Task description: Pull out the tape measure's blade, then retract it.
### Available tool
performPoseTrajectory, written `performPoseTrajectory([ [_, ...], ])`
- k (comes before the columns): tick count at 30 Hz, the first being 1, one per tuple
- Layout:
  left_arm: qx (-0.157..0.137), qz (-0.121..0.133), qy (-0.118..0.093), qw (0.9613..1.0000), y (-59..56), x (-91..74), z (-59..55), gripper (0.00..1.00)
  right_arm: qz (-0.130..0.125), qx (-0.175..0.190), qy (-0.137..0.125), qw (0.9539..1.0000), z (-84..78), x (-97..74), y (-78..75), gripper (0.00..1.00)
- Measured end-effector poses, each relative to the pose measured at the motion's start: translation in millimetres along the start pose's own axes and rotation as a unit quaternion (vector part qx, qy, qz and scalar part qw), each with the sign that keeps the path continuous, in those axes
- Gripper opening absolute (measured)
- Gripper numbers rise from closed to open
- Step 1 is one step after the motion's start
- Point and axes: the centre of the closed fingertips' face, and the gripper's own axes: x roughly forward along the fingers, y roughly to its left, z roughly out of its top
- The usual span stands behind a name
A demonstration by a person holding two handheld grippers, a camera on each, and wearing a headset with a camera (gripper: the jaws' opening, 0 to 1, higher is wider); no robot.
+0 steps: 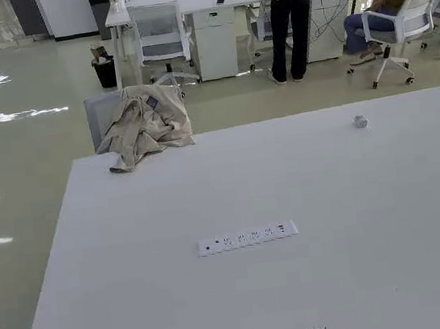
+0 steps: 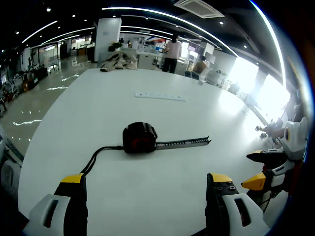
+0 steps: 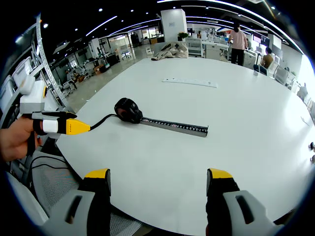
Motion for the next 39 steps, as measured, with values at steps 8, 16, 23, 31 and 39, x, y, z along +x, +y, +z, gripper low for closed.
performPoseTrajectory([
  [8,-0.002,0.006,-0.003,1.0,-1.1,6.5,3.5,0.97,0.003,-0.005,0.006,1.0,-1.9,4.7,-4.8,0.8],
  [16,-0.005,0.014,-0.002,0.9999,0.4,14.7,7.0,0.95,0.006,-0.013,0.008,0.9999,0.0,11.9,-10.9,0.78],
  [23,-0.01,0.022,-0.005,0.9997,4.2,21.0,11.3,0.95,0.017,-0.034,0.012,0.9992,0.4,17.3,-14.7,0.74],
  [31,-0.017,0.026,-0.003,0.9995,4.2,30.8,14.4,0.94,0.024,-0.048,0.012,0.9985,5.1,25.3,-23.8,0.71],
  [39,-0.015,0.025,-0.005,0.9996,4.1,42.4,20.8,0.93,0.029,-0.069,0.011,0.9972,13.1,36.7,-33.6,0.71],
])
